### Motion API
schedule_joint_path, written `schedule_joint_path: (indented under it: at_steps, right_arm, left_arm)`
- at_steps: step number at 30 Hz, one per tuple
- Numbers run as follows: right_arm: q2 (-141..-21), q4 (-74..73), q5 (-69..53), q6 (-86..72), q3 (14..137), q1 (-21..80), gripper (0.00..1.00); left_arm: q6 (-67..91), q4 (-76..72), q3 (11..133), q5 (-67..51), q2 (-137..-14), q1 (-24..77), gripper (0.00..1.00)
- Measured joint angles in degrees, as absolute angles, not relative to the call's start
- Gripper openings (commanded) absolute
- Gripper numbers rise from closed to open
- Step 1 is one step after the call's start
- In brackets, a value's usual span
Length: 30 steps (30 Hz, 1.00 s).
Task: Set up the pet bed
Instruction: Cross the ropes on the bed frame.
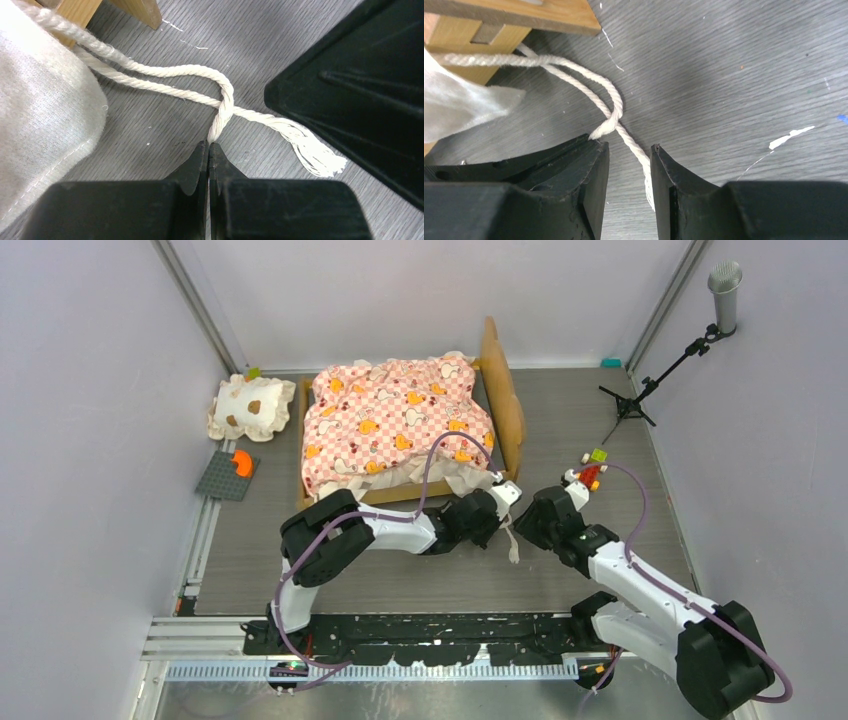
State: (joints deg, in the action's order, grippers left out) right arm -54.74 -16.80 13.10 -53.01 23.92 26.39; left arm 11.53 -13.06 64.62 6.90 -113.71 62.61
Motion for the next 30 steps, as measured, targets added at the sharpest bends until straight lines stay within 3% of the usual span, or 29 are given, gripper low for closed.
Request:
schedule_joint_path:
  at_steps: [4,10,12,20,30]
  right_arm:
    - [-54.5,-18.4,10.6,-53.5,23.9,26.4,0.43]
    - [-51.0,-20.7,9.1,-54.2,23.7,26.4,0.44]
    - [-50.4,-21.4,9.1,-54.1,23.7,26.4,0.44]
    - [-52.6,-22.1,8.2,-50.9,24.2,26.4,0.40]
    - [-62.9,-16.2,3.5,-40.7,30.8,26.4,0.37]
  left_arm:
    - [11.6,-13.0,64.7,6.6,-113.7,62.6,0.00]
    - [12.4,-13.1,64.7,5.8,-113.7,62.6,0.31]
    - [13.0,-13.2,64.4,5.3,-113.5,62.6,0.37]
    - [14.9,-13.3,59.4,3.7,-107.0,62.6,0.37]
    - [17.3,-14.0,46.2,6.0,-86.3,61.0,0.34]
